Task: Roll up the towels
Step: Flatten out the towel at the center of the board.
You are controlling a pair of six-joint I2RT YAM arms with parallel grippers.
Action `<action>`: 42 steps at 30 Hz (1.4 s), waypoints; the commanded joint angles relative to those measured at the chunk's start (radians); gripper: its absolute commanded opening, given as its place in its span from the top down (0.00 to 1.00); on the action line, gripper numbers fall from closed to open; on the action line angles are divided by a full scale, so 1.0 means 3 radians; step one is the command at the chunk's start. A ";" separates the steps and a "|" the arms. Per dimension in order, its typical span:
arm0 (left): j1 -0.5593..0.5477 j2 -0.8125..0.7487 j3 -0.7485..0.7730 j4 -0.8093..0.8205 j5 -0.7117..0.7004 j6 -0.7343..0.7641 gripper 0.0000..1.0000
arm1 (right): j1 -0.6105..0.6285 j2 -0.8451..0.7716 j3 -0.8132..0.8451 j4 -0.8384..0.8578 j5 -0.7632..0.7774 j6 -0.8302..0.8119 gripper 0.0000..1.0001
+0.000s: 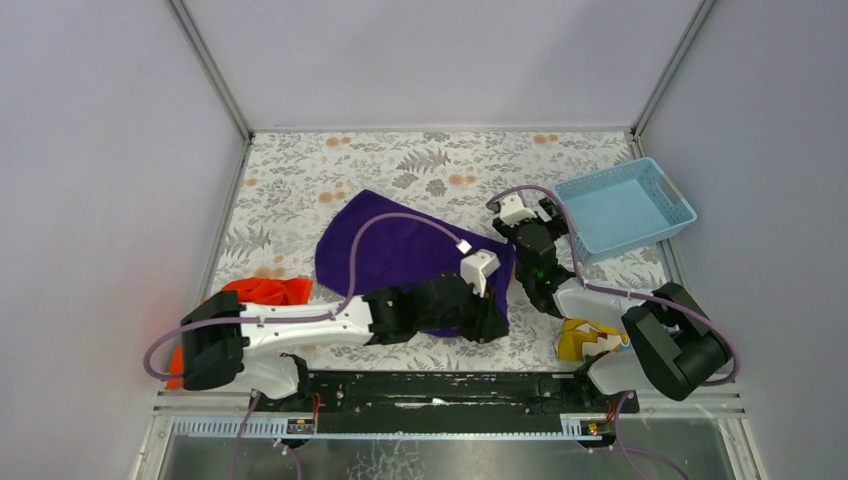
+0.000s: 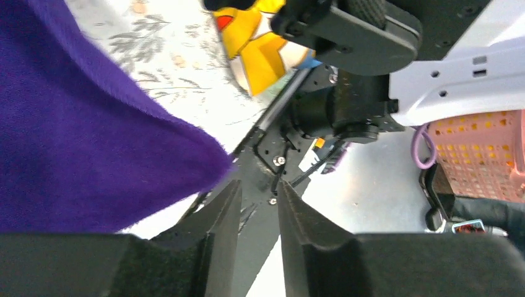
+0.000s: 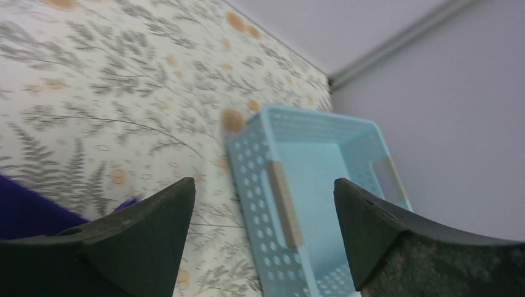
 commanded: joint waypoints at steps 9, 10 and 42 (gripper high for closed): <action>-0.0021 -0.0509 0.0113 -0.0229 -0.0517 0.0085 0.34 | -0.0044 -0.0871 0.0513 -0.1772 0.0363 0.1288 0.01; 0.0077 -0.0580 0.0103 -0.0380 -0.0591 0.0106 0.33 | -0.0044 -0.0921 0.0615 -0.2052 0.0213 0.1493 0.01; 0.2851 0.0937 -0.0254 -0.1026 0.0341 0.0243 0.29 | -0.0109 0.0691 0.1364 -0.3860 -0.1439 0.3260 0.00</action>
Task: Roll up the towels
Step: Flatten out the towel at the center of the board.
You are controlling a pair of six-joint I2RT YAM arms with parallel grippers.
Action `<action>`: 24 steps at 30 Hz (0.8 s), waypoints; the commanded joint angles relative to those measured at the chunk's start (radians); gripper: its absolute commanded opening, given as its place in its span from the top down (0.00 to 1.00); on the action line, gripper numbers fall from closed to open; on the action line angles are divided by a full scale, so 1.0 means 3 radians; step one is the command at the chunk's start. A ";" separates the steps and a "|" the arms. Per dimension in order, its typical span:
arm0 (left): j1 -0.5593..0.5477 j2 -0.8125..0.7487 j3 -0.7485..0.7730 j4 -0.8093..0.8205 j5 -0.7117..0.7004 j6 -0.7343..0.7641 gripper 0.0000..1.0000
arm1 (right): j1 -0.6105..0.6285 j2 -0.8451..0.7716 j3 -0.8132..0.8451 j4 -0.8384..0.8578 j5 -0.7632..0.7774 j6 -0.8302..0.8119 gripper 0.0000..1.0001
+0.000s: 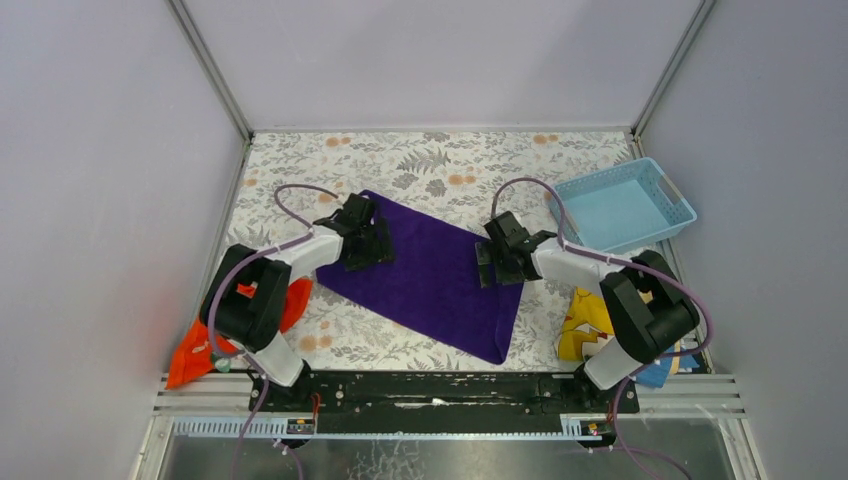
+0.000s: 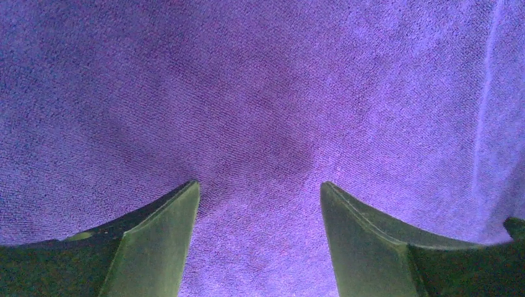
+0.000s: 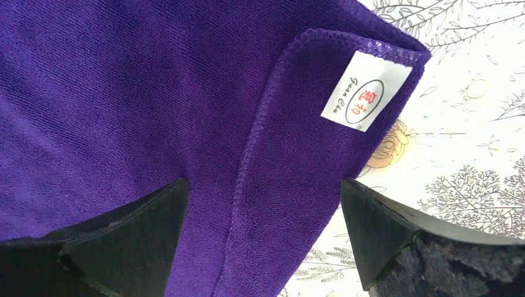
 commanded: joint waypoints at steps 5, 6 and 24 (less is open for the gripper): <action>-0.0460 -0.0217 -0.0562 0.0173 0.0200 -0.0631 0.30 | -0.0338 0.0264 0.0308 -0.0044 0.0175 -0.0108 0.00; -0.0561 -0.0302 -0.0651 0.0228 0.0231 -0.0764 0.29 | -0.0396 0.0276 0.0326 -0.0054 0.0174 -0.0118 0.00; -0.0676 -0.1361 -0.0171 -0.0390 -0.0259 -0.0577 0.22 | -0.0618 -0.0304 0.0512 -0.0114 -0.0352 -0.0561 0.01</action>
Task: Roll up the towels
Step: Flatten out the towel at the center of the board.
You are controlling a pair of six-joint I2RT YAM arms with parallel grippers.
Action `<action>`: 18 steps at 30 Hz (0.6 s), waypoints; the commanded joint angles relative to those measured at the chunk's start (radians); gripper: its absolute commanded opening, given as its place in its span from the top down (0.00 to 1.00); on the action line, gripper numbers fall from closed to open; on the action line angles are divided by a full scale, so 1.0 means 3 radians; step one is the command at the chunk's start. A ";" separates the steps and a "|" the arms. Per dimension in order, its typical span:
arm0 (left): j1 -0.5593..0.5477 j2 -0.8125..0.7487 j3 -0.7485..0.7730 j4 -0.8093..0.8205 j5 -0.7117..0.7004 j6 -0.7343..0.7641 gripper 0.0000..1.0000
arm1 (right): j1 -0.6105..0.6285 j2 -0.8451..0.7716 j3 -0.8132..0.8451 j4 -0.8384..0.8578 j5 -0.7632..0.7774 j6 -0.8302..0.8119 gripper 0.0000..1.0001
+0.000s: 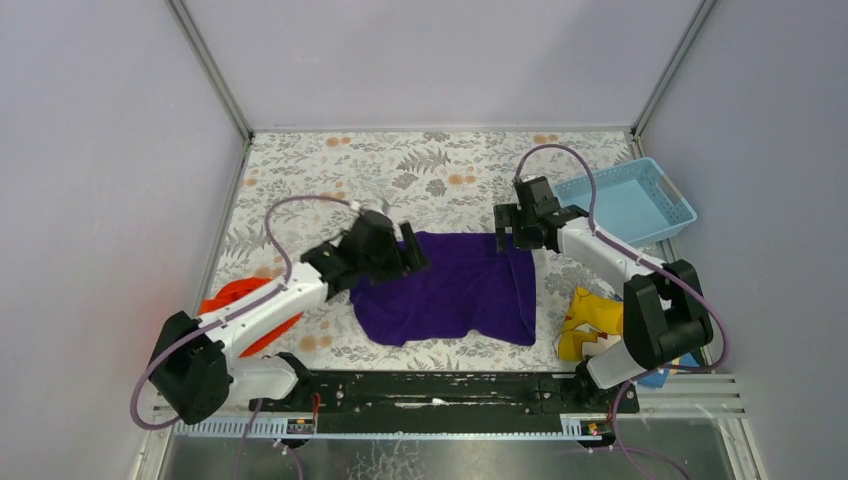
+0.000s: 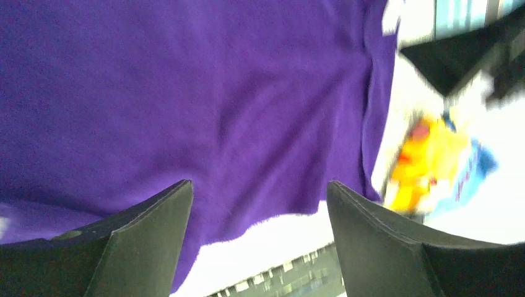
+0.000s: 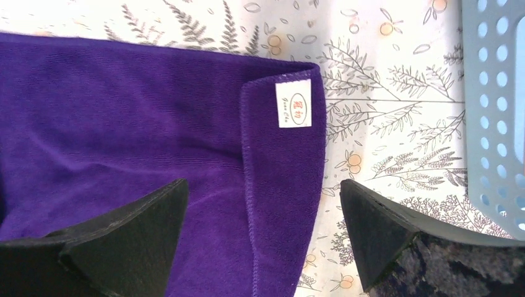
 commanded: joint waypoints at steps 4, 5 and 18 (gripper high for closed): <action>0.1129 0.0324 0.0331 -0.0405 -0.0273 0.0895 0.25 | 0.0014 -0.0268 0.0034 -0.0090 -0.0134 -0.0179 0.00; 0.1226 0.0430 0.0382 -0.0427 -0.0320 0.0987 0.27 | 0.0013 -0.0269 0.0051 -0.0109 -0.0139 -0.0176 0.00; 0.1844 0.1496 0.0885 -0.0631 -0.0182 0.1578 0.49 | 0.0015 -0.0344 -0.0058 -0.0015 -0.0343 -0.0137 0.02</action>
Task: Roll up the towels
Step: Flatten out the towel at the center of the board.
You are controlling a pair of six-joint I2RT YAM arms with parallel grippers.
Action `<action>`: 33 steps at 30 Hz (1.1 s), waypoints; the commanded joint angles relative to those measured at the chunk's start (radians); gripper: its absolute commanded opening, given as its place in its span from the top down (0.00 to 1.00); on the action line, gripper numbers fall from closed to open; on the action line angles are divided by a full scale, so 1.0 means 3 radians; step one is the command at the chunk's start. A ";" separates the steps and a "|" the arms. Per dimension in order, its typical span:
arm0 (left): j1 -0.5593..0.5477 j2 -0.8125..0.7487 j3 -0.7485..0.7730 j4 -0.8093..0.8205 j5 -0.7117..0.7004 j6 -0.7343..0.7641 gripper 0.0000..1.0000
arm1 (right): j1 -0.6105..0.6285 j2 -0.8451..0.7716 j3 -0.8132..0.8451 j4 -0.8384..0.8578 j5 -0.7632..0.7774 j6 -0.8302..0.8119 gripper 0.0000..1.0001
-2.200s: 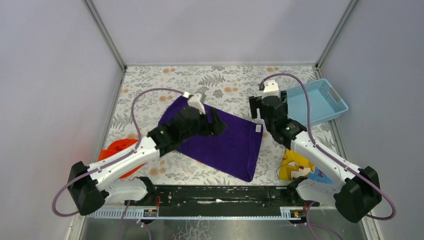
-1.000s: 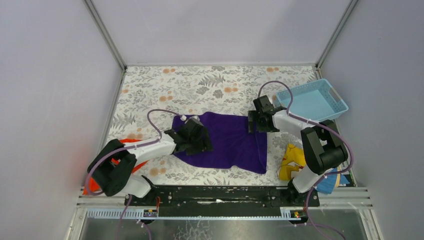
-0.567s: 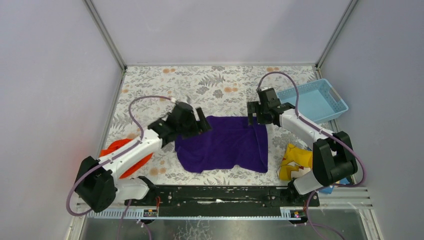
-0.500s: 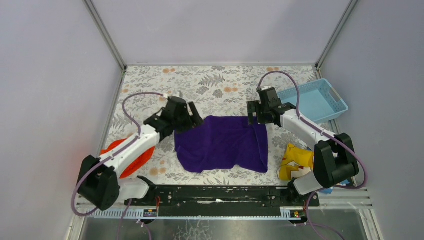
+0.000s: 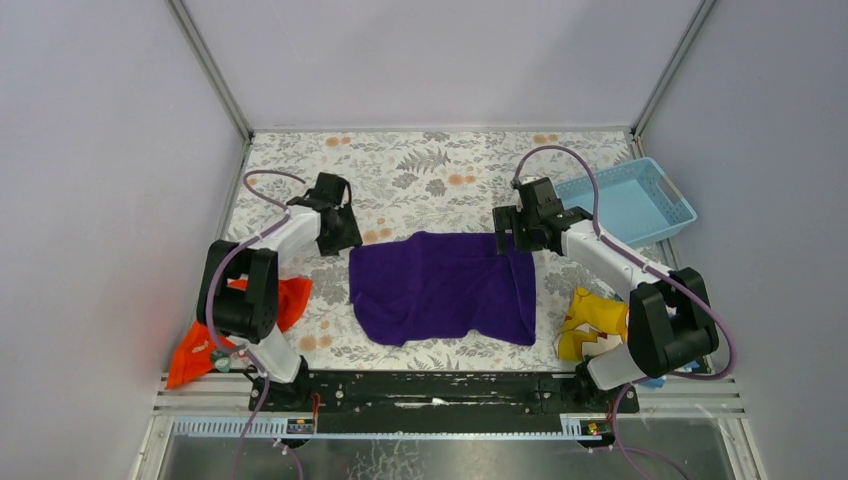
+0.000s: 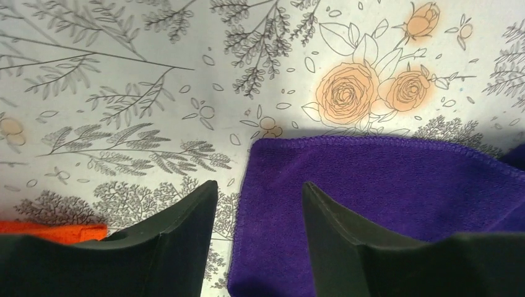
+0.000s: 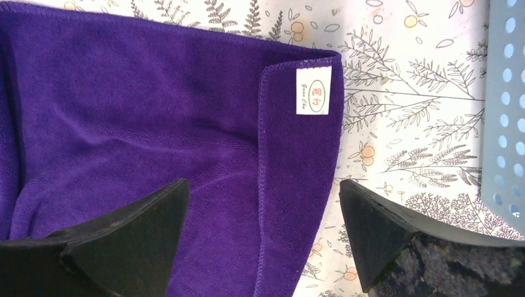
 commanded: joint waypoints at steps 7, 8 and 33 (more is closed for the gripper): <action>-0.0006 0.0442 0.0273 -0.0197 0.0031 0.0299 0.54 | 0.0015 -0.0135 -0.0043 0.0053 -0.0083 -0.0052 0.02; -0.0005 0.0466 0.0278 -0.0214 -0.0020 0.0308 0.55 | 0.0014 -0.0138 -0.0043 0.0054 -0.0083 -0.0056 0.02; 0.0070 0.0380 0.0358 -0.0355 -0.0086 0.0491 0.58 | 0.0011 -0.0192 -0.0042 0.0027 -0.0135 -0.0078 0.02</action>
